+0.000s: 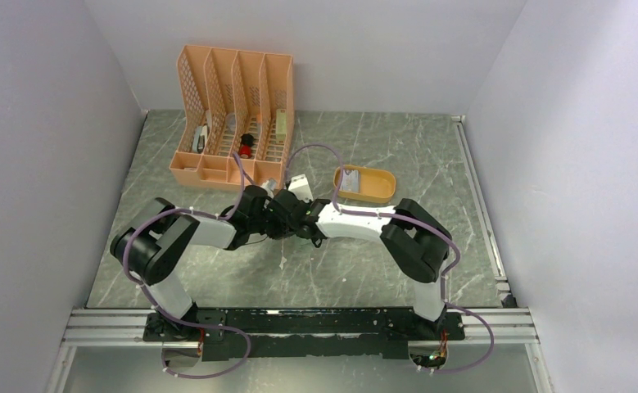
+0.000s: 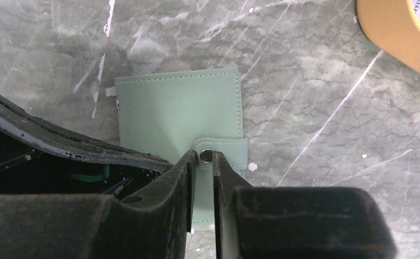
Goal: Put the credit cards into the card holder
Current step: Open the card holder at the center of the board.
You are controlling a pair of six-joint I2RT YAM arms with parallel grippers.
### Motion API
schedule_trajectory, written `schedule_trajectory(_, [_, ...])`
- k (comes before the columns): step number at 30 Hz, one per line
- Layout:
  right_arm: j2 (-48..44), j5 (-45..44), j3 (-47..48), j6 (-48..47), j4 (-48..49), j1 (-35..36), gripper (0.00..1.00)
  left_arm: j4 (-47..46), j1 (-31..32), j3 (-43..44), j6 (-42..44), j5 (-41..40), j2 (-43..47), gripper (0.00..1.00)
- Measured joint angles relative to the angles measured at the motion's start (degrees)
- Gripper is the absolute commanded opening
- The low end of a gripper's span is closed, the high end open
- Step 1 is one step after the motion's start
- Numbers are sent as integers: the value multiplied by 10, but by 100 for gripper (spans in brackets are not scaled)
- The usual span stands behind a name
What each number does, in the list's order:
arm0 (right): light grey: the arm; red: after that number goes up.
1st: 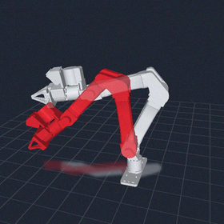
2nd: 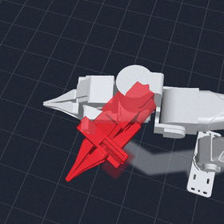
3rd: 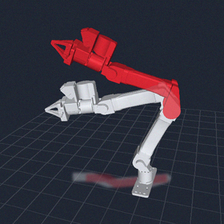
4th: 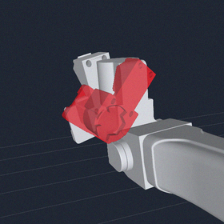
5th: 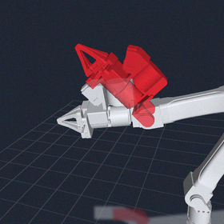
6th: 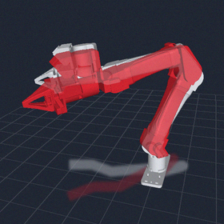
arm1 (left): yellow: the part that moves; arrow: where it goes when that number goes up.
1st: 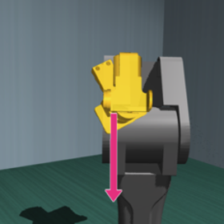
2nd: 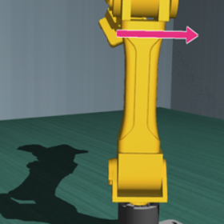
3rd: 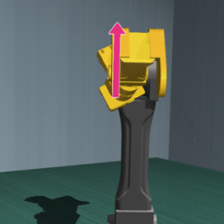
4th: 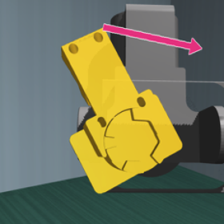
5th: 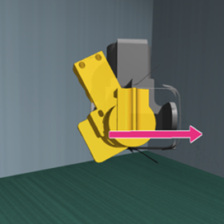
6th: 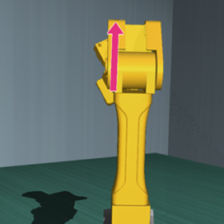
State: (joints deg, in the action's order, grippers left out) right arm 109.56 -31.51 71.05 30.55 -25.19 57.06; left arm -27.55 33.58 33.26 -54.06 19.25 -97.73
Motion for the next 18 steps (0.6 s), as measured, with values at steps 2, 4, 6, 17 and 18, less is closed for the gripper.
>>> schedule_trajectory(2, [1, -5, 0, 0, 0, 0, 11, -1, 0, 0, 0, 0, -1, 5])
schedule_trajectory(4, [1, -8, 0, -2, 1, 0, 8, -2, 0, 0, 0, 0, -3, 5])
schedule_trajectory(6, [1, -10, 0, -3, 1, 0, 6, -4, 0, 0, 0, 0, -4, 5])
schedule_trajectory(17, [-5, -13, -11, -3, 14, -1, 0, -13, 0, 0, 0, -1, -9, 5])
schedule_trajectory(18, [-6, -12, -14, -2, 17, -2, 0, -13, 0, 0, 0, -1, -9, 5])
